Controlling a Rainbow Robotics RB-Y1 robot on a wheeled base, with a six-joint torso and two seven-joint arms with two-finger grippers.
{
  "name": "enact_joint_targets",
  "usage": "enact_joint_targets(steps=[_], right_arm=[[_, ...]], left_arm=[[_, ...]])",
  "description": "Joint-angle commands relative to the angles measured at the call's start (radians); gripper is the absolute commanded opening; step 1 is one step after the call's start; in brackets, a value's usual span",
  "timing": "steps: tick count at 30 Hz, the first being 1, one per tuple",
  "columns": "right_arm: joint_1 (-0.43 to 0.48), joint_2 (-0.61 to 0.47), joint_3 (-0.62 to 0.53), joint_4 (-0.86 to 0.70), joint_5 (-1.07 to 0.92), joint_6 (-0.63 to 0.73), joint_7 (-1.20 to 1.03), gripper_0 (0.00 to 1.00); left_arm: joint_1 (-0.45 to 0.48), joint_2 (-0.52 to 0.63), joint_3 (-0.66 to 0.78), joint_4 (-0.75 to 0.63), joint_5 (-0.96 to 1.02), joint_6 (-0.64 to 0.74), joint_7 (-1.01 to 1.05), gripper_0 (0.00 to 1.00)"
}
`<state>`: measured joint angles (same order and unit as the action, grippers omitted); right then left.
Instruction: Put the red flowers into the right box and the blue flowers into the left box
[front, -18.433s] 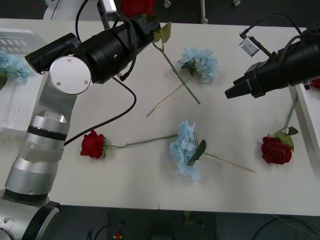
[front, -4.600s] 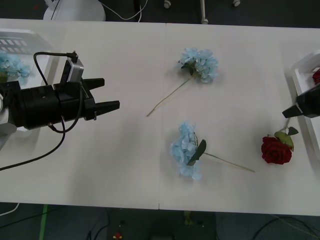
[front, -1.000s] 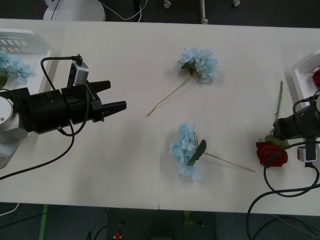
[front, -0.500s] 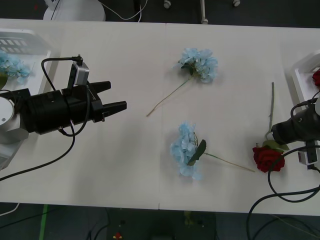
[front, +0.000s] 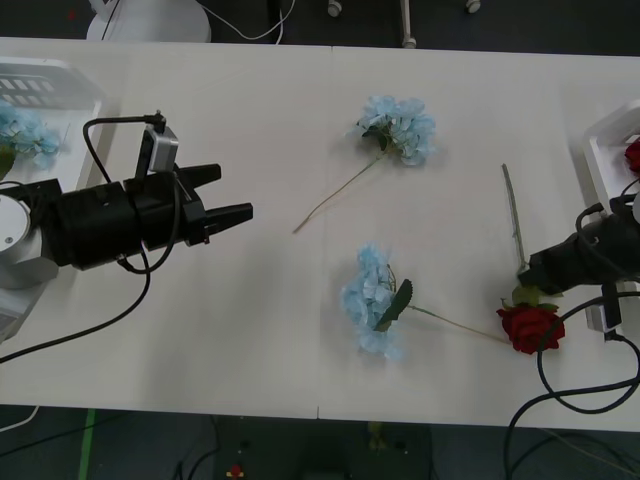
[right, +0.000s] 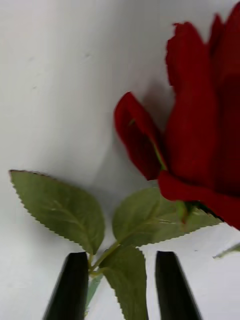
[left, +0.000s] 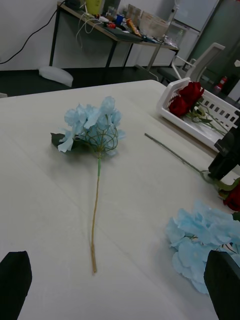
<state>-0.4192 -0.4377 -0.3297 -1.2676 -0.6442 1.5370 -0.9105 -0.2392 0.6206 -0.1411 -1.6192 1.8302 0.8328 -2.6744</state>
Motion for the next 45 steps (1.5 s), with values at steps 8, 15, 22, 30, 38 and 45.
enact_joint_targets(steps=[8, 15, 22, 30, 38, 45], right_arm=[[-0.029, -0.111, -0.017, -0.021, -0.032, 0.048, 0.087, 1.00], [-0.042, -0.113, -0.002, -0.061, 0.032, 0.011, -0.053, 1.00], [-0.033, -0.090, 0.051, -0.110, 0.052, -0.006, -0.211, 1.00], [0.027, -0.033, 0.126, -0.227, 0.135, -0.058, -0.318, 1.00], [0.094, 0.017, 0.152, -0.246, 0.166, -0.074, -0.315, 1.00], [0.116, 0.037, 0.153, -0.246, 0.190, -0.080, -0.314, 1.00]], left_arm=[[0.018, -0.029, -0.014, 0.004, 0.000, -0.012, 0.001, 1.00], [0.018, -0.029, -0.014, 0.004, 0.003, -0.012, -0.010, 1.00], [0.018, -0.029, -0.014, 0.004, 0.006, -0.011, -0.019, 1.00], [0.018, -0.029, -0.015, 0.004, 0.006, -0.011, -0.025, 1.00], [0.018, -0.027, -0.017, 0.005, 0.006, -0.011, -0.025, 1.00], [0.018, -0.030, -0.017, 0.004, 0.006, -0.009, -0.025, 1.00]])
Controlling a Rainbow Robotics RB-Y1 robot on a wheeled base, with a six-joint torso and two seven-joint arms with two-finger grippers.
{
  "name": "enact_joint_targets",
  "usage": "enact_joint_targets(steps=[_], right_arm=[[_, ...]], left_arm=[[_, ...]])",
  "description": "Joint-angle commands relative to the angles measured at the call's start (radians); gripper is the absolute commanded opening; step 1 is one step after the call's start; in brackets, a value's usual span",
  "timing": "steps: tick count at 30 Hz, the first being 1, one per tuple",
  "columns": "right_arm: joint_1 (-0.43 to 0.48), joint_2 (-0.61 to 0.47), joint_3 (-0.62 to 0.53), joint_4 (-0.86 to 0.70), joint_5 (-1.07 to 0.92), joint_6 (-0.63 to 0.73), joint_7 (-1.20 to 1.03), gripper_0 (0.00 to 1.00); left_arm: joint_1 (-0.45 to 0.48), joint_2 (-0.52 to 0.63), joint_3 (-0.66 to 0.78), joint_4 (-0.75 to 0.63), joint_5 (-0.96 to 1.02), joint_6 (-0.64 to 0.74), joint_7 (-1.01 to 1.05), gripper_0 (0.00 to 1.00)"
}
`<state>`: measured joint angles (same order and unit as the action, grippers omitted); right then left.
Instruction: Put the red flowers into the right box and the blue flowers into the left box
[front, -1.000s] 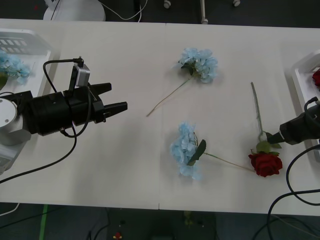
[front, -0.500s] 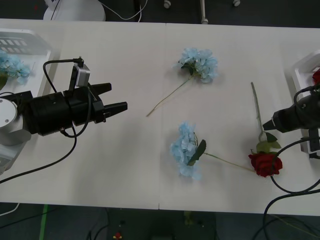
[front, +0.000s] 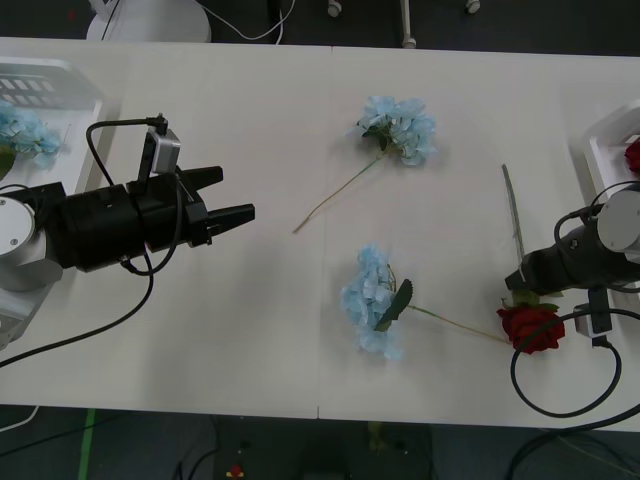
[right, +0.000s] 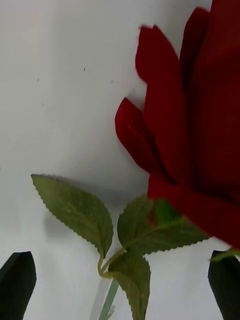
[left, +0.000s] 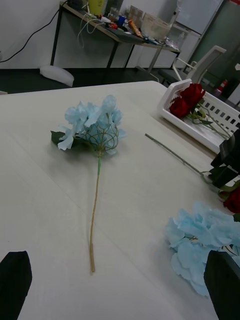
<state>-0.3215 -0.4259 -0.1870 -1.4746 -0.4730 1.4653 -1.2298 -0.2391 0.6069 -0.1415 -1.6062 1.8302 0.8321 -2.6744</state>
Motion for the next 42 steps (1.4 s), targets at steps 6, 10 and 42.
enact_joint_targets(steps=[6, 10, 42], right_arm=[[0.019, 0.038, 0.011, -0.039, 0.036, -0.010, 0.023, 1.00], [0.024, 0.047, 0.011, -0.039, 0.047, -0.010, 0.032, 1.00], [0.058, 0.078, 0.011, -0.039, 0.099, -0.054, 0.073, 0.01]], left_arm=[[0.018, -0.015, -0.017, -0.008, 0.006, -0.007, -0.028, 1.00], [0.018, -0.015, -0.015, -0.008, 0.008, -0.007, -0.027, 1.00], [0.018, -0.015, -0.015, -0.008, 0.008, -0.007, -0.027, 1.00]])
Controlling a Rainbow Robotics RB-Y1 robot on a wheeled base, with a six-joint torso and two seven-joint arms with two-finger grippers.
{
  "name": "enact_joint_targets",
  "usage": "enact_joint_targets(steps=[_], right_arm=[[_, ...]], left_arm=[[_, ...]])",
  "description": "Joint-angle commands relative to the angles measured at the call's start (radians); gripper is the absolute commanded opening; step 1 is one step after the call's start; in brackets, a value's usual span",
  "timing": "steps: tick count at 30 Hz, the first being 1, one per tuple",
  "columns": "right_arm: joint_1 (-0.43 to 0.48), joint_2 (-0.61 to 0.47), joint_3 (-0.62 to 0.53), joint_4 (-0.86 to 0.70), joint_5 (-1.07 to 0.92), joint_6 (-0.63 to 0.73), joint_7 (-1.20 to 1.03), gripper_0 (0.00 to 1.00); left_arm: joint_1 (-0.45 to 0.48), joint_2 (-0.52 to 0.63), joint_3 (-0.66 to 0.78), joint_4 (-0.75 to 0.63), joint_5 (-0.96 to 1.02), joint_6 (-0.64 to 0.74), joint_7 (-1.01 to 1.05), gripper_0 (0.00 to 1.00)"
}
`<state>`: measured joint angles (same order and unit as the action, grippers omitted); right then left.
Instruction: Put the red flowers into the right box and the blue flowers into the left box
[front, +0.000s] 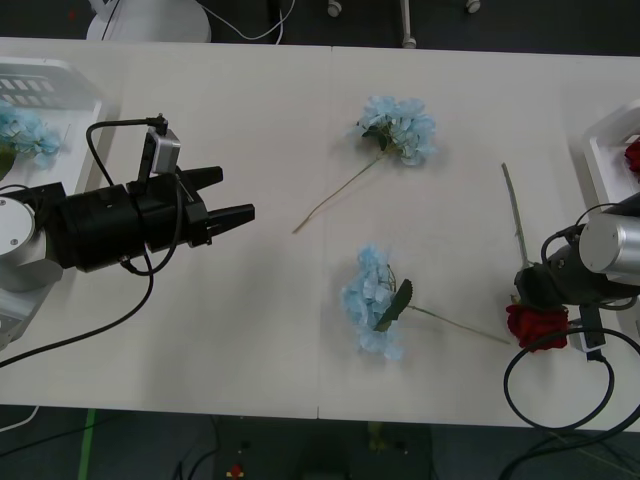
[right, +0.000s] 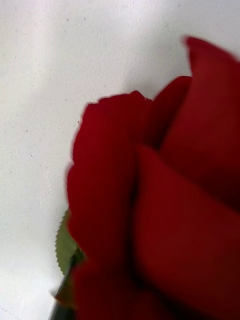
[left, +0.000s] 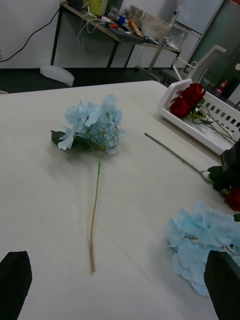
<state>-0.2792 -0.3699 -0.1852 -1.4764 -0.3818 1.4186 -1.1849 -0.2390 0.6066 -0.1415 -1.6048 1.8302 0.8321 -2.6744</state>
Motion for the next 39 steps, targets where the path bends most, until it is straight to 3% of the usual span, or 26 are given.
enact_joint_targets(steps=[1, 11, 18, 25, 33, 39], right_arm=[[0.015, 0.022, 0.009, -0.038, 0.006, -0.007, 0.028, 0.00], [0.005, -0.004, 0.024, -0.039, -0.028, 0.000, 0.076, 0.00], [-0.061, -0.112, 0.064, -0.081, -0.178, 0.091, 0.260, 0.00], [-0.135, -0.224, 0.067, -0.217, -0.344, 0.200, 0.467, 0.00], [-0.187, -0.383, 0.043, -0.395, -0.411, 0.287, 0.958, 0.00], [-0.189, -0.474, -0.043, -0.358, -0.436, 0.287, 1.506, 0.00]], left_arm=[[0.018, -0.014, -0.015, -0.009, 0.007, -0.007, -0.027, 1.00], [0.018, -0.014, -0.015, -0.009, 0.007, -0.007, -0.027, 1.00], [0.018, -0.014, -0.015, -0.009, 0.007, -0.007, -0.027, 1.00], [0.018, -0.014, -0.015, -0.009, 0.007, -0.007, -0.027, 1.00], [0.018, -0.014, -0.015, -0.009, 0.007, -0.007, -0.027, 1.00], [0.018, -0.014, -0.015, -0.009, 0.007, -0.007, -0.027, 1.00]])
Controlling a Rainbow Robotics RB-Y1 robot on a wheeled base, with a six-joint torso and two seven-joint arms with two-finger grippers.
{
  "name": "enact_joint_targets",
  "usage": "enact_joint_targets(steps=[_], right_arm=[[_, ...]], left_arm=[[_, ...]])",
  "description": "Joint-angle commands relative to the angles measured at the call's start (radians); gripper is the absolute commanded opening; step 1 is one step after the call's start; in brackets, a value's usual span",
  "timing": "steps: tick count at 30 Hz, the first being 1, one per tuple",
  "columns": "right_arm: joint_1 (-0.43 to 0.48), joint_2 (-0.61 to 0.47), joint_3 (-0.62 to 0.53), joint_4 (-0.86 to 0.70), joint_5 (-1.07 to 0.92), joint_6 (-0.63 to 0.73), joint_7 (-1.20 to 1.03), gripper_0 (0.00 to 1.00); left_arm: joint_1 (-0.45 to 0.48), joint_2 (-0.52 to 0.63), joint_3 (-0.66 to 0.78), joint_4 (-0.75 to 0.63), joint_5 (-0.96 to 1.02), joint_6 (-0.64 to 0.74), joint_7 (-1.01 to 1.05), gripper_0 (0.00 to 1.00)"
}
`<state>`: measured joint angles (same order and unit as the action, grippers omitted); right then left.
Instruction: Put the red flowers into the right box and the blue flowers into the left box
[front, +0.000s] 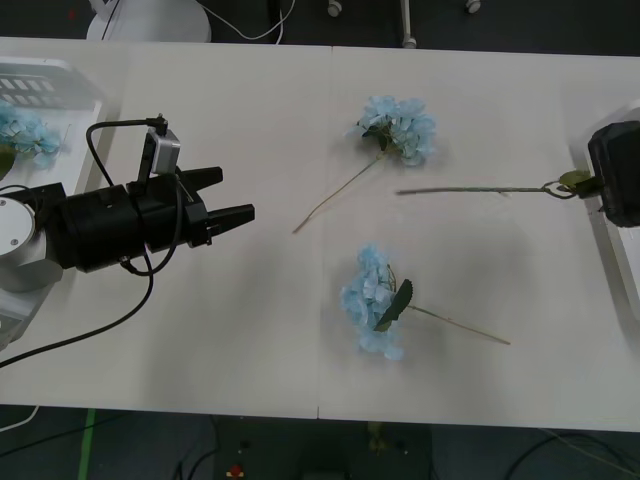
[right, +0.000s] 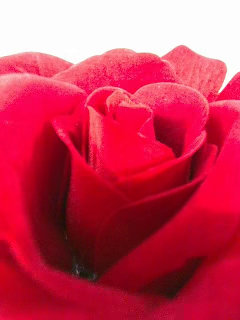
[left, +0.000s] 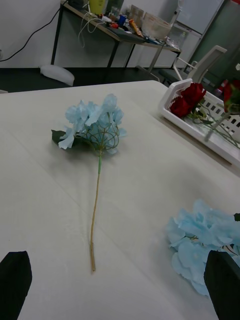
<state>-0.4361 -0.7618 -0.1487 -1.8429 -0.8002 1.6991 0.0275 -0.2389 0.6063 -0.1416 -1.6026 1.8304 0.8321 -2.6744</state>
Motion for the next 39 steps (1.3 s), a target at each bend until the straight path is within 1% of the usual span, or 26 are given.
enact_joint_targets(steps=[1, 2, 4, 7, 10, 11, 12, 14, 15, 19, 23, 26, 29, 32, 35, 39], right_arm=[[-0.035, -0.093, -0.092, 0.027, -0.017, 0.008, 0.387, 0.00], [-0.036, -0.105, -0.112, 0.053, -0.019, 0.005, 0.517, 0.00], [-0.036, -0.122, -0.143, 0.085, -0.017, 0.005, 0.674, 0.00], [-0.055, -0.159, -0.186, 0.175, -0.010, -0.023, 0.982, 0.00], [-0.095, -0.202, -0.181, 0.283, 0.009, -0.072, 1.246, 0.00], [-0.115, -0.214, -0.167, 0.323, 0.009, -0.111, 1.332, 0.00], [-0.124, -0.223, -0.161, 0.343, 0.009, -0.134, 1.368, 0.00], [-0.184, -0.245, -0.124, 0.427, 0.013, -0.222, 1.473, 0.00], [-0.199, -0.245, -0.114, 0.447, 0.012, -0.245, 1.494, 0.00], [-0.323, -0.252, -0.005, 0.579, 0.035, -0.365, 1.632, 0.00], [-0.382, -0.252, 0.089, 0.668, 0.087, -0.463, 1.740, 0.00], [-0.391, -0.252, 0.152, 0.696, 0.185, -0.516, 1.809, 0.00], [-0.391, -0.249, 0.207, 0.709, 0.328, -0.538, 1.872, 0.00], [-0.391, -0.251, 0.247, 0.742, 0.421, -0.561, 1.911, 0.00], [-0.391, -0.249, 0.270, 0.791, 0.484, -0.595, 1.953, 0.00], [-0.389, -0.238, 0.271, 0.898, 0.490, -0.647, 1.965, 0.00]], left_arm=[[0.018, -0.014, -0.015, -0.011, 0.007, -0.007, -0.027, 1.00], [0.018, -0.014, -0.015, -0.011, 0.007, -0.007, -0.027, 1.00], [0.018, -0.014, -0.015, -0.011, 0.007, -0.007, -0.027, 1.00], [0.018, -0.014, -0.015, -0.011, 0.007, -0.007, -0.027, 1.00], [0.018, -0.014, -0.015, -0.011, 0.007, -0.007, -0.027, 1.00], [0.018, -0.014, -0.015, -0.011, 0.007, -0.007, -0.027, 1.00], [0.018, -0.014, -0.015, -0.011, 0.007, -0.007, -0.027, 1.00], [0.018, -0.014, -0.015, -0.011, 0.007, -0.007, -0.027, 1.00], [0.018, -0.014, -0.015, -0.011, 0.007, -0.007, -0.027, 1.00], [0.018, -0.014, -0.015, -0.011, 0.007, -0.007, -0.027, 1.00], [0.018, -0.014, -0.015, -0.011, 0.007, -0.007, -0.027, 1.00], [0.018, -0.014, -0.015, -0.011, 0.007, -0.007, -0.027, 1.00], [0.018, -0.014, -0.015, -0.011, 0.007, -0.007, -0.027, 1.00], [0.018, -0.014, -0.015, -0.011, 0.007, -0.007, -0.027, 1.00], [0.018, -0.014, -0.015, -0.011, 0.007, -0.007, -0.027, 1.00], [0.018, -0.014, -0.015, -0.011, 0.007, -0.007, -0.027, 1.00]])
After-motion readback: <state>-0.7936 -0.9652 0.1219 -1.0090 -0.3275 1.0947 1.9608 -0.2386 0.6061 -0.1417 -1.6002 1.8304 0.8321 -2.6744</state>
